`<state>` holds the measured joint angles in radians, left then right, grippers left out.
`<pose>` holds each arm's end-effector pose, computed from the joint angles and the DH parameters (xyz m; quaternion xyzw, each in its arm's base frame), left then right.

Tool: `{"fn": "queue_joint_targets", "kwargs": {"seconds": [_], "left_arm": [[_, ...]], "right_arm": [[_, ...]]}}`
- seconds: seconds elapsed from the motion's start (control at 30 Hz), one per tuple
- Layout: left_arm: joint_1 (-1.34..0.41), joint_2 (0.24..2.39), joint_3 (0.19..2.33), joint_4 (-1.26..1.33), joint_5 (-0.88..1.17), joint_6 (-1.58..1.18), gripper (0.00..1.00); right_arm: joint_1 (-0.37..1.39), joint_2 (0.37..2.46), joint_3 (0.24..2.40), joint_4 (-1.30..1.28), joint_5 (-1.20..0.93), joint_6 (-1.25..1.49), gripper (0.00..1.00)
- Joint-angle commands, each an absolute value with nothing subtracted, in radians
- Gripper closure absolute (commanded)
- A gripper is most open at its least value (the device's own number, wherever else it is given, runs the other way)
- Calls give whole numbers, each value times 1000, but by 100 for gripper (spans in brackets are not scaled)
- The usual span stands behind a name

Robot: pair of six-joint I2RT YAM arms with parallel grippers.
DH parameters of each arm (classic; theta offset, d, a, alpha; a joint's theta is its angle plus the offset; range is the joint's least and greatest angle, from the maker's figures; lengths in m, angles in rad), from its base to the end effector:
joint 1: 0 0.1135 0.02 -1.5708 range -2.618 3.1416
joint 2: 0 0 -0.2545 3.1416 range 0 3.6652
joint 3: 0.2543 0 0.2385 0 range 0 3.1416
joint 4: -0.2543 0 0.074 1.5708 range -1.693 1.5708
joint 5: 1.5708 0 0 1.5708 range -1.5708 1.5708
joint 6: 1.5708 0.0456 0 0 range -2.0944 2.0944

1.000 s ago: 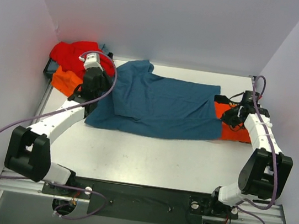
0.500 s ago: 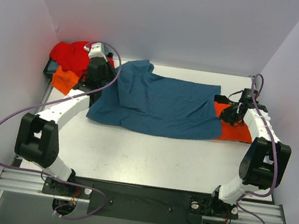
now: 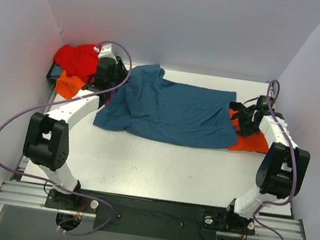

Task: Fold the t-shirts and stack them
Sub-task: Fold the flattened tshirt in 1/3 of the way

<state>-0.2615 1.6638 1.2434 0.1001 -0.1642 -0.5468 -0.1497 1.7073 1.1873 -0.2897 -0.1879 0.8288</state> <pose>0.3804 -0.0941 0.2900 -0.1624 0.7931 -0.1683 0.5625 0.3639 -0.0463 0.2170 0.4037 0.8323 0.2053 0.3197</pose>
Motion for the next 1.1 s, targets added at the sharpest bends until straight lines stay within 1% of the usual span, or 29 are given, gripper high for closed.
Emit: {"fn": "queue_joint_targets", "kwargs": {"seconds": [0.0, 0.07, 0.17, 0.3, 0.37, 0.47, 0.6, 0.77, 0.83, 0.9, 0.93, 0.97, 1.03, 1.07], "left_arm": [[-264, 1536, 1241, 43, -155, -572, 46], [-270, 1453, 1198, 2, -192, -586, 42], [-272, 1344, 1103, -103, -233, -629, 41], [-272, 1197, 952, -172, -290, -722, 42], [-272, 1129, 895, -211, -314, -762, 44], [-270, 1050, 832, -251, -347, -802, 45], [-259, 1006, 753, -298, -382, -856, 47], [-195, 994, 677, -314, -304, -923, 48], [-163, 1003, 670, -346, -282, -946, 49], [-149, 1020, 670, -371, -282, -951, 50], [-149, 1023, 667, -376, -284, -951, 50], [-147, 1028, 664, -386, -290, -954, 51], [-147, 1032, 643, -379, -285, -957, 51], [-147, 1034, 623, -373, -282, -962, 51]], "right_arm": [[-146, 1510, 1048, -270, -149, 853, 47], [-146, 1418, 962, -252, -144, 847, 48], [-156, 1327, 832, -241, -132, 845, 51], [-184, 1250, 744, -209, -121, 821, 53], [-196, 1249, 729, -195, -132, 805, 54], [-196, 1293, 724, -180, -159, 802, 59], [-192, 1350, 724, -126, -179, 815, 62], [-176, 1399, 747, -106, -172, 824, 64], [-175, 1417, 753, -103, -173, 825, 67], [-170, 1417, 756, -101, -166, 825, 73], [-167, 1414, 761, -107, -160, 821, 79], [-164, 1405, 761, -120, -144, 819, 81], [-166, 1378, 756, -139, -130, 816, 95], [-164, 1362, 750, -150, -126, 812, 95]]}}
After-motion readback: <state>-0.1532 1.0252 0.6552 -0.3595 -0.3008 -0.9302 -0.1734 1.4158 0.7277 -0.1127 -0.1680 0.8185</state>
